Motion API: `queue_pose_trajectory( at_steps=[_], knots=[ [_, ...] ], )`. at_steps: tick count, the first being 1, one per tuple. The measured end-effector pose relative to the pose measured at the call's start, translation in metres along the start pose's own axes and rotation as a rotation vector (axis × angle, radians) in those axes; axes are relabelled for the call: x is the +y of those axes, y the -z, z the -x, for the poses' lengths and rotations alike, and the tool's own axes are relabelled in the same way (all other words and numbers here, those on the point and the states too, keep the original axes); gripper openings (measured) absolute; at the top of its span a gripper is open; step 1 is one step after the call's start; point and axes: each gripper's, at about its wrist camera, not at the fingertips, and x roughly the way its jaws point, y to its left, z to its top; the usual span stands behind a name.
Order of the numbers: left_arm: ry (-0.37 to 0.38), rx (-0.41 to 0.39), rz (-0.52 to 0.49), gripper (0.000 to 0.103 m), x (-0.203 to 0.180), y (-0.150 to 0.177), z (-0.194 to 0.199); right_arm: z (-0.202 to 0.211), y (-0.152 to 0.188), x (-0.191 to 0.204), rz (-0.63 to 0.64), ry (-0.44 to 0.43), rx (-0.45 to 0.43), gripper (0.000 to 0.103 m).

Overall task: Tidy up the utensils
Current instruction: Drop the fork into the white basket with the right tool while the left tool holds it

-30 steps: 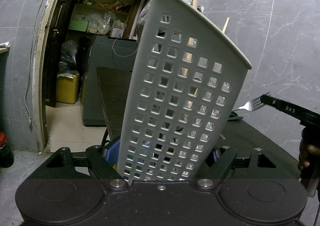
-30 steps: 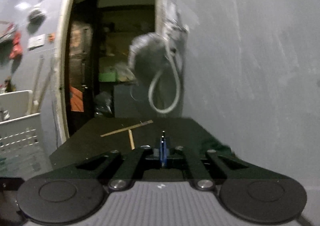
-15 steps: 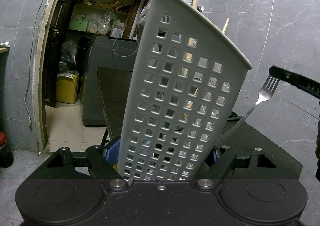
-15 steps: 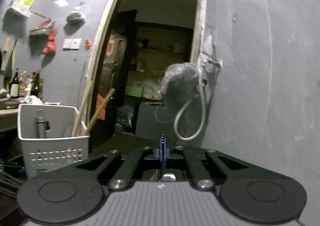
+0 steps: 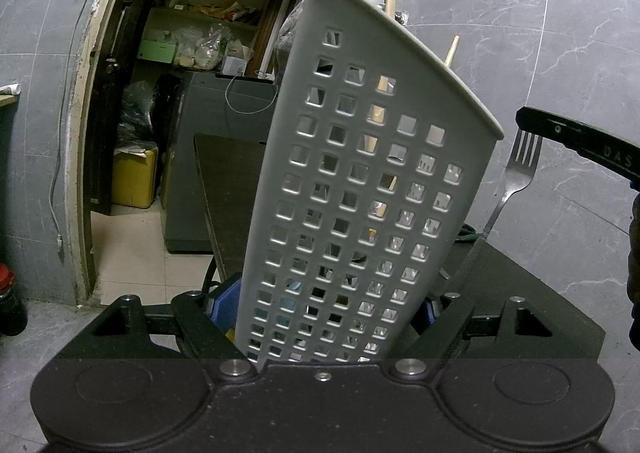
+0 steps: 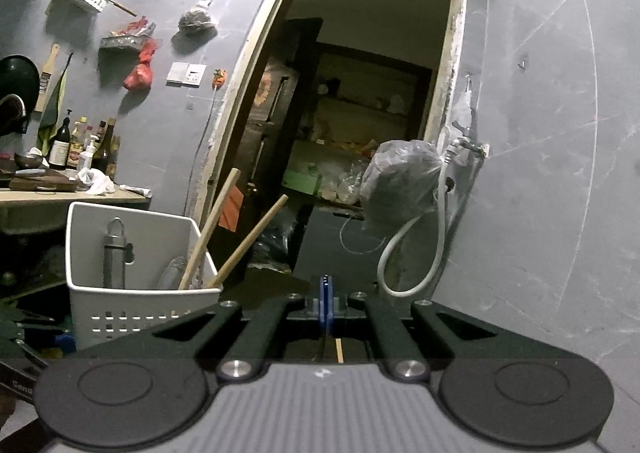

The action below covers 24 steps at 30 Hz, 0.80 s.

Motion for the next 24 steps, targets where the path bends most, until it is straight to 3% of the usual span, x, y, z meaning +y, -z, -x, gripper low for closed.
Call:
queue_pose_trajectory(
  at_steps=[6, 13, 24],
  knots=[
    [0.0, 0.0, 0.0, 0.083, 0.0, 0.0, 0.0, 0.003, 0.003, 0.0, -0.006, -0.014, -0.016, 0.002],
    [0.0, 0.0, 0.0, 0.083, 0.0, 0.0, 0.0, 0.013, -0.019, 0.001, 0.05, 0.011, -0.101, 0.002],
    [0.0, 0.0, 0.0, 0.083, 0.0, 0.0, 0.0, 0.031, -0.111, 0.005, 0.176, 0.014, -0.384, 0.002]
  ],
)
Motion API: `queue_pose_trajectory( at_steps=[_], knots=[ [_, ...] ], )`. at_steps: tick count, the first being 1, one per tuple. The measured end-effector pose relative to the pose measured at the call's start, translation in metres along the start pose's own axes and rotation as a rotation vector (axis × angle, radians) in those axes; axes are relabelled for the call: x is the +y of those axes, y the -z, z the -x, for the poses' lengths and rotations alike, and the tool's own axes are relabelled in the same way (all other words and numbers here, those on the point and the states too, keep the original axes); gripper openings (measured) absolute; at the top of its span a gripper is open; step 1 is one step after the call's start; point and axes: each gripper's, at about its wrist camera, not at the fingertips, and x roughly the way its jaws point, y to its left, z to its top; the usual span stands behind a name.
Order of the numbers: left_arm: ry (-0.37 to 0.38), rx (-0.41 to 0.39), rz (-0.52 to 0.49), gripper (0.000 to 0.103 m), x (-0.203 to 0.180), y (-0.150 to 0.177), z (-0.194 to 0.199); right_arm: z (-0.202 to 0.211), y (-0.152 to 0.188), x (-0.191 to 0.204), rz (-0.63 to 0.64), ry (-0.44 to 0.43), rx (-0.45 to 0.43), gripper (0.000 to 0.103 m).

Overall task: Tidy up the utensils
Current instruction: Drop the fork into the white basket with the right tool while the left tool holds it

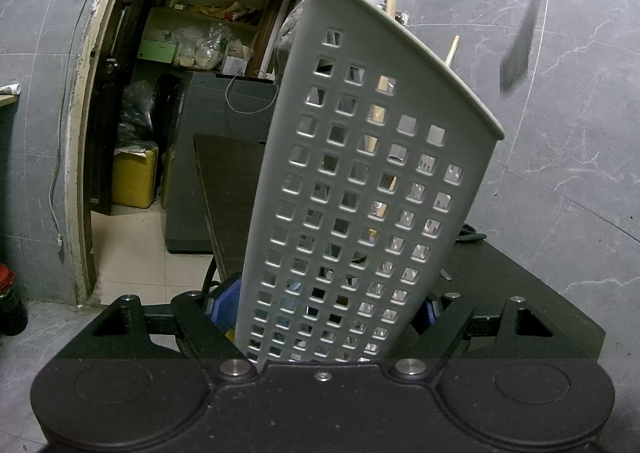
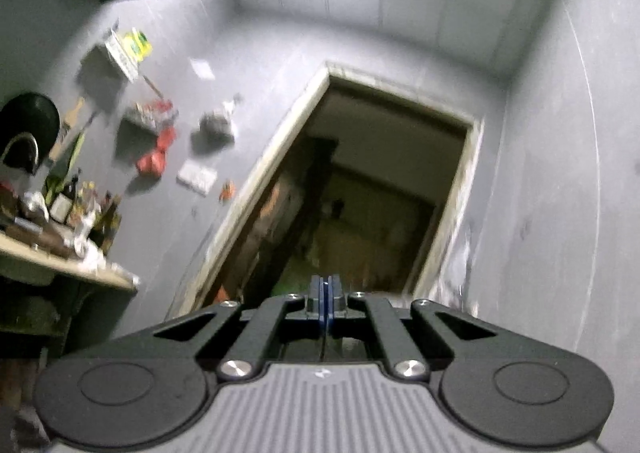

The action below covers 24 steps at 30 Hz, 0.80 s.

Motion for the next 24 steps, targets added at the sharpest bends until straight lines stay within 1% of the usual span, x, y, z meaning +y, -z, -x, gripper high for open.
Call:
queue_pose_trajectory(
  at_steps=[3, 7, 14, 18, 24],
  knots=[
    [0.001, -0.001, 0.0, 0.083, 0.0, 0.0, 0.0, -0.013, -0.017, 0.002, -0.008, -0.034, -0.046, 0.002],
    [0.002, -0.002, 0.0, 0.083, 0.0, 0.0, 0.0, -0.026, -0.02, 0.014, -0.013, -0.089, -0.053, 0.002],
    [0.003, -0.003, 0.002, 0.083, 0.0, 0.0, -0.001, -0.038, 0.003, 0.047, -0.033, -0.195, 0.01, 0.002],
    [0.003, -0.003, 0.003, 0.083, 0.0, 0.0, -0.001, -0.04, 0.016, 0.063, -0.018, -0.221, 0.038, 0.002],
    [0.003, -0.003, 0.003, 0.083, 0.0, 0.0, -0.001, -0.039, 0.033, 0.071, -0.045, -0.244, 0.092, 0.002]
  ],
)
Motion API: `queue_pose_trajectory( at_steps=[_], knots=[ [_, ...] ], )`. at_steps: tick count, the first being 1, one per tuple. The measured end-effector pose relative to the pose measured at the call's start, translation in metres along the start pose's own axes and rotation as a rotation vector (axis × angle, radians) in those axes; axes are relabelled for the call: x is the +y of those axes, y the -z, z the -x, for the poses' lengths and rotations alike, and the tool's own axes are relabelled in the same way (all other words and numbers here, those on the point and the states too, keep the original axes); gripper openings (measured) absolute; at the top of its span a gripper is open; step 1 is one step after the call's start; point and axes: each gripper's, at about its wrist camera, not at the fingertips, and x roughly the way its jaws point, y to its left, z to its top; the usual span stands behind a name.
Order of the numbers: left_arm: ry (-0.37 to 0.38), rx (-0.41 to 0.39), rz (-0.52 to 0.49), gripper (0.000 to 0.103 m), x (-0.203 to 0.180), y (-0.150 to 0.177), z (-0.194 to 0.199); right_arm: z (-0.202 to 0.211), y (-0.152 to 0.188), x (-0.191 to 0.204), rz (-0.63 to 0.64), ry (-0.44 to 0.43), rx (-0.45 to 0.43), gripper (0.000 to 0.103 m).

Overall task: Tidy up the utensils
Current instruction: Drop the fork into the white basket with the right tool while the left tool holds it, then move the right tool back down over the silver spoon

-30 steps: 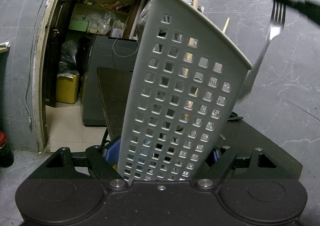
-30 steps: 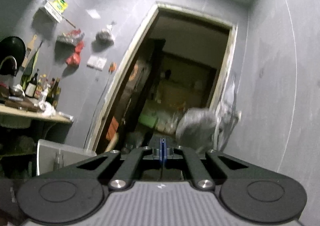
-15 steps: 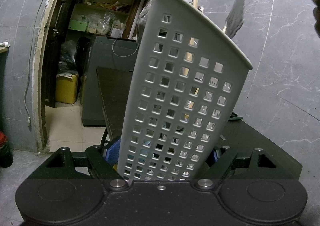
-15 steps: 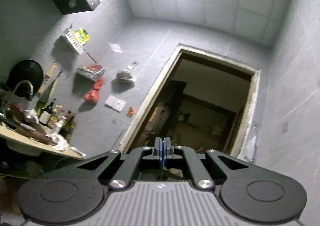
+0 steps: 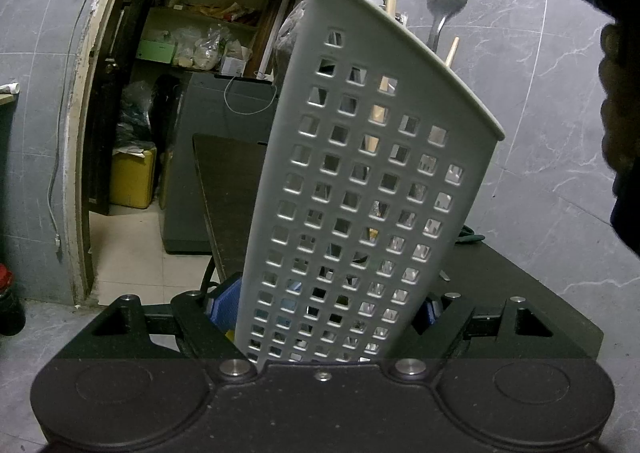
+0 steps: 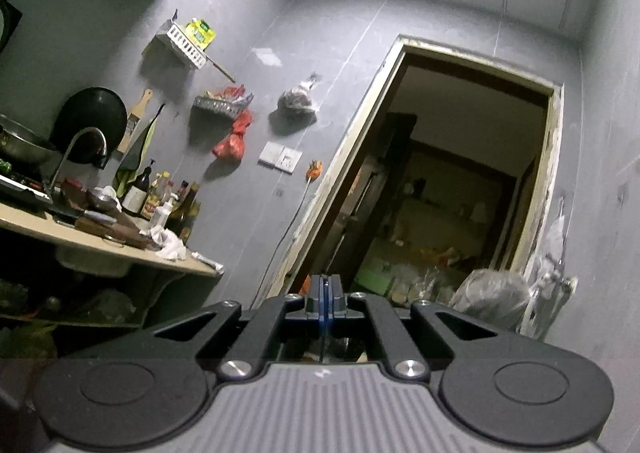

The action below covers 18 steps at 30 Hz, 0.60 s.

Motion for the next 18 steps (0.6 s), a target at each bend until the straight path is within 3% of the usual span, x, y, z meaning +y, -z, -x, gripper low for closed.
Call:
queue_pose_trajectory(
  at_steps=[12, 15, 18],
  knots=[
    [0.001, 0.0, 0.0, 0.083, 0.0, 0.0, 0.0, -0.006, 0.031, -0.001, -0.063, -0.028, 0.093, 0.003],
    [0.0, 0.0, 0.0, 0.083, 0.0, 0.0, 0.0, -0.005, 0.036, -0.006, -0.104, -0.044, 0.106, 0.007],
    [-0.001, -0.001, 0.0, 0.083, 0.0, 0.001, 0.0, -0.001, 0.039, -0.012, -0.139, -0.044, 0.095, 0.021]
  ],
)
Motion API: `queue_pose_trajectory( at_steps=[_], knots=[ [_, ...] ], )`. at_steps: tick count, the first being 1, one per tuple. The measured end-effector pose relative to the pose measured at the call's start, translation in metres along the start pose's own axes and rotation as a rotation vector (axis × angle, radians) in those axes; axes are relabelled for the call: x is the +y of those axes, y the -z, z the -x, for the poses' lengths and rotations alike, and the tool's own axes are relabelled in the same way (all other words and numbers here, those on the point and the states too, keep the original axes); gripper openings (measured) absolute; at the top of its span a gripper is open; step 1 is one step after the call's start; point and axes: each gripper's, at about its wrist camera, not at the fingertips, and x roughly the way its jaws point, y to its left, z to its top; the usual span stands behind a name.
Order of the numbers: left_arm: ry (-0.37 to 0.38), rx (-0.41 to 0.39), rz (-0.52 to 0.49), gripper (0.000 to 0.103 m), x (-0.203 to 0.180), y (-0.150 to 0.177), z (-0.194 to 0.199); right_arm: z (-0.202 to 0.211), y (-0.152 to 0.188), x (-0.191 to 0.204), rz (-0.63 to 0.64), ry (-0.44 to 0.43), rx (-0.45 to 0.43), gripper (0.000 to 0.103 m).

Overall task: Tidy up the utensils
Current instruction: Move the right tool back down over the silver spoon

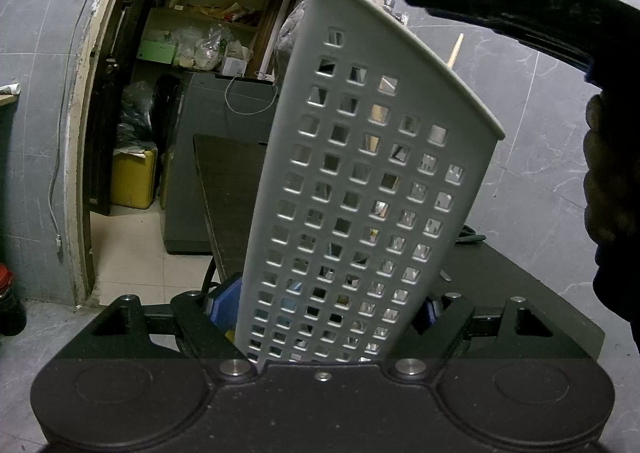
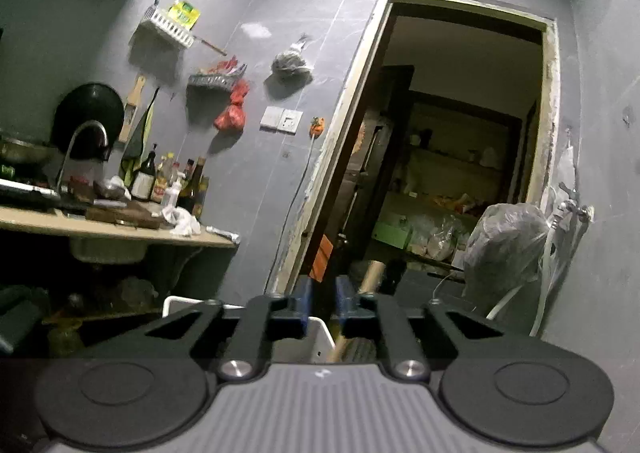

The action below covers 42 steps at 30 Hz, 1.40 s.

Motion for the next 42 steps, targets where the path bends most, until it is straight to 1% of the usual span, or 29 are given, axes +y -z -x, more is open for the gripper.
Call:
queue_pose_trajectory(
  at_steps=[2, 3, 5, 7, 9, 11, 12, 14, 17, 21, 23, 27, 29, 32, 38, 42],
  knots=[
    [-0.001, 0.0, 0.0, 0.083, 0.0, 0.0, 0.0, 0.006, 0.002, -0.004, -0.017, -0.001, -0.018, 0.032],
    [0.0, 0.0, 0.0, 0.083, 0.0, 0.0, 0.0, 0.009, 0.002, -0.005, -0.021, 0.001, -0.029, 0.034],
    [0.0, 0.0, 0.0, 0.083, 0.0, 0.0, 0.0, 0.016, 0.002, -0.01, -0.031, 0.016, -0.054, 0.046],
    [0.0, 0.0, 0.0, 0.083, 0.0, 0.0, 0.0, 0.021, 0.002, -0.014, -0.043, 0.037, -0.067, 0.053],
    [-0.001, 0.0, 0.0, 0.083, 0.0, 0.0, 0.0, 0.028, 0.005, -0.021, -0.065, 0.067, -0.076, 0.059],
    [-0.001, 0.0, 0.0, 0.083, 0.0, 0.0, 0.0, 0.034, 0.009, -0.029, -0.092, 0.102, -0.082, 0.072],
    [-0.001, 0.0, 0.0, 0.083, 0.0, 0.0, 0.0, 0.038, 0.011, -0.033, -0.106, 0.12, -0.084, 0.076],
    [-0.001, 0.0, -0.001, 0.083, 0.0, 0.0, 0.0, 0.046, 0.017, -0.041, -0.139, 0.155, -0.089, 0.091],
    [-0.009, 0.0, -0.003, 0.083, -0.001, 0.0, 0.001, 0.058, 0.029, -0.056, -0.205, 0.191, -0.086, 0.101],
    [-0.014, 0.001, -0.005, 0.082, -0.003, 0.0, 0.001, 0.067, 0.053, -0.071, -0.295, 0.244, -0.056, 0.103],
    [-0.017, 0.002, -0.007, 0.082, -0.005, 0.0, 0.002, 0.07, 0.069, -0.079, -0.361, 0.26, -0.022, 0.103],
    [-0.018, 0.002, -0.007, 0.082, -0.006, 0.0, 0.002, 0.075, 0.104, -0.093, -0.499, 0.269, 0.045, 0.103],
    [-0.021, 0.003, -0.009, 0.082, -0.006, 0.0, 0.002, 0.078, 0.119, -0.098, -0.555, 0.278, 0.064, 0.103],
    [-0.031, 0.009, -0.016, 0.082, -0.009, -0.001, 0.002, 0.082, 0.137, -0.105, -0.622, 0.269, 0.084, 0.103],
    [-0.048, 0.021, -0.025, 0.082, -0.014, -0.003, 0.005, 0.081, 0.162, -0.113, -0.71, 0.286, 0.107, 0.103],
    [-0.059, 0.026, -0.03, 0.082, -0.018, -0.002, 0.004, 0.076, 0.166, -0.12, -0.758, 0.295, 0.129, 0.103]
  ],
)
